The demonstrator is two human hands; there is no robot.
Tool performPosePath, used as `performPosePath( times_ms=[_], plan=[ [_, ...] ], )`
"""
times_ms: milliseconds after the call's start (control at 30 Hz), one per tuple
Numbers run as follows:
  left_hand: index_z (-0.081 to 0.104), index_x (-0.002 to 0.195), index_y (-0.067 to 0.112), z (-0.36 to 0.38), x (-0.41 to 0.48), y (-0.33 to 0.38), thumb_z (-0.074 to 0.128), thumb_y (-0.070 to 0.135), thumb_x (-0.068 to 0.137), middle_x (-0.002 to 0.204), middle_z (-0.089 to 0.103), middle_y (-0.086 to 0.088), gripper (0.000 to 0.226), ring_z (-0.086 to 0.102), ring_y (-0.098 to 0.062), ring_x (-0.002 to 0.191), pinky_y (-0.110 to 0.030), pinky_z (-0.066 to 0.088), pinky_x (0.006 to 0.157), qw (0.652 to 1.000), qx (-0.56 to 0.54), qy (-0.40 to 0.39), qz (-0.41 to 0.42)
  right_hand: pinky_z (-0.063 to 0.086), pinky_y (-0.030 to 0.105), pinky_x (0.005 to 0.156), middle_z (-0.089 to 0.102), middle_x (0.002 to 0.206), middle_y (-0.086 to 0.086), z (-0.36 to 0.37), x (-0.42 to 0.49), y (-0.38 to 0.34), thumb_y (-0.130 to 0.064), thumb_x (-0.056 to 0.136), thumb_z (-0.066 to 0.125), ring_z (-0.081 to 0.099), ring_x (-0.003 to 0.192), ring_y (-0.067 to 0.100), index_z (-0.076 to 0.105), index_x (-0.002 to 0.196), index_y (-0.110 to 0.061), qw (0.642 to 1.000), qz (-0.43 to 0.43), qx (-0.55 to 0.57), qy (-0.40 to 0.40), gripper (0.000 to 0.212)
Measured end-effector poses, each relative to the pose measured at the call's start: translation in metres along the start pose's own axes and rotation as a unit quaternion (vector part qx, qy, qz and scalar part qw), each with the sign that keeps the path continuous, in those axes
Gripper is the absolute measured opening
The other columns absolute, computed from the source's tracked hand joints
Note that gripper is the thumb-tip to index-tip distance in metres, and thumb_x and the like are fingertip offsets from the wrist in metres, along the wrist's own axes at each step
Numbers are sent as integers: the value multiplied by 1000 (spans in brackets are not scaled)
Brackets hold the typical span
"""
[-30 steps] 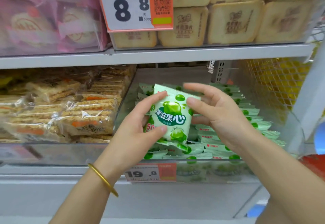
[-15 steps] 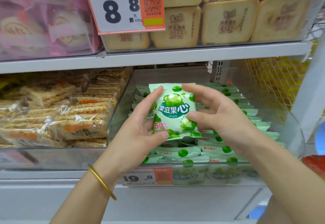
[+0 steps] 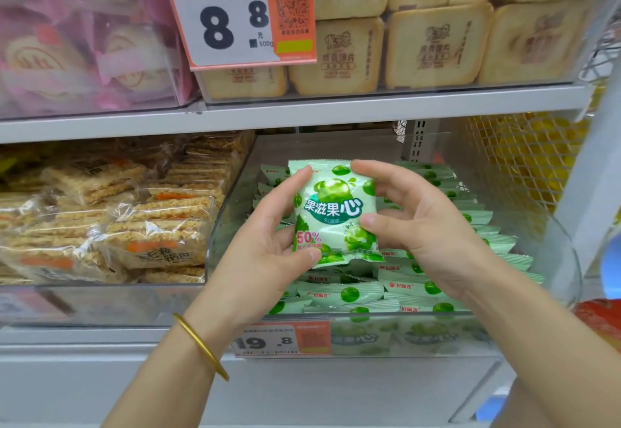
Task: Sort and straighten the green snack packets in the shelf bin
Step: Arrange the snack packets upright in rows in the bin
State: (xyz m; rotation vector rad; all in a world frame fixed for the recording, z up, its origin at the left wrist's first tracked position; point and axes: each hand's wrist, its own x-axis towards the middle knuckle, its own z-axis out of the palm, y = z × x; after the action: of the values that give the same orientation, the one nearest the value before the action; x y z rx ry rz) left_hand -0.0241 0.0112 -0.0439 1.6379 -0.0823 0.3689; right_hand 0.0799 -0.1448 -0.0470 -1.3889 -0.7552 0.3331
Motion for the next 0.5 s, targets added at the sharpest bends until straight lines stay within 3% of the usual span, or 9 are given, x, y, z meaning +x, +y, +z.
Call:
performPosePath(
  times_ms=[133, 233, 333, 400, 500],
  plan=[
    [45, 129, 42, 0, 0, -5, 54, -20, 82, 127, 50, 24, 78, 59, -3, 112, -18, 51, 84, 998, 62, 31, -2, 53, 31, 65, 62, 114, -3, 5, 0, 1, 10, 84, 60, 67, 82, 24, 56, 123, -31, 1000, -7, -6, 10, 57],
    [43, 129, 46, 2, 0, -6, 62, -3, 81, 120, 38, 23, 71, 43, 3, 116, -14, 38, 100, 955, 278, 97, 46, 52, 26, 58, 60, 112, -1, 11, 0, 3, 11, 82, 61, 66, 77, 18, 53, 118, -30, 1000, -15, -7, 24, 55],
    [44, 132, 42, 3, 0, -2, 63, 9, 80, 108, 32, 21, 64, 38, 2, 103, -8, 31, 88, 940, 316, 120, 49, 53, 25, 56, 59, 117, 3, 16, 0, 4, 11, 82, 62, 67, 78, 13, 48, 112, -29, 999, -17, 9, 34, 52],
    [37, 138, 41, 4, -1, -1, 66, 33, 77, 109, 28, 27, 68, 38, 5, 102, -2, 31, 84, 945, 311, 103, 30, 54, 26, 57, 57, 118, 4, 19, 0, 3, 10, 83, 61, 67, 82, 16, 46, 110, -28, 999, -25, 20, 25, 49],
    [24, 145, 38, 5, -2, -6, 53, 69, 58, 113, 22, 28, 97, 27, 9, 114, -2, 26, 92, 926, 366, 84, 42, 56, 28, 62, 57, 113, 3, 22, -1, 1, 10, 87, 54, 68, 80, 20, 46, 112, -25, 999, -32, 44, 3, 44]
  ],
)
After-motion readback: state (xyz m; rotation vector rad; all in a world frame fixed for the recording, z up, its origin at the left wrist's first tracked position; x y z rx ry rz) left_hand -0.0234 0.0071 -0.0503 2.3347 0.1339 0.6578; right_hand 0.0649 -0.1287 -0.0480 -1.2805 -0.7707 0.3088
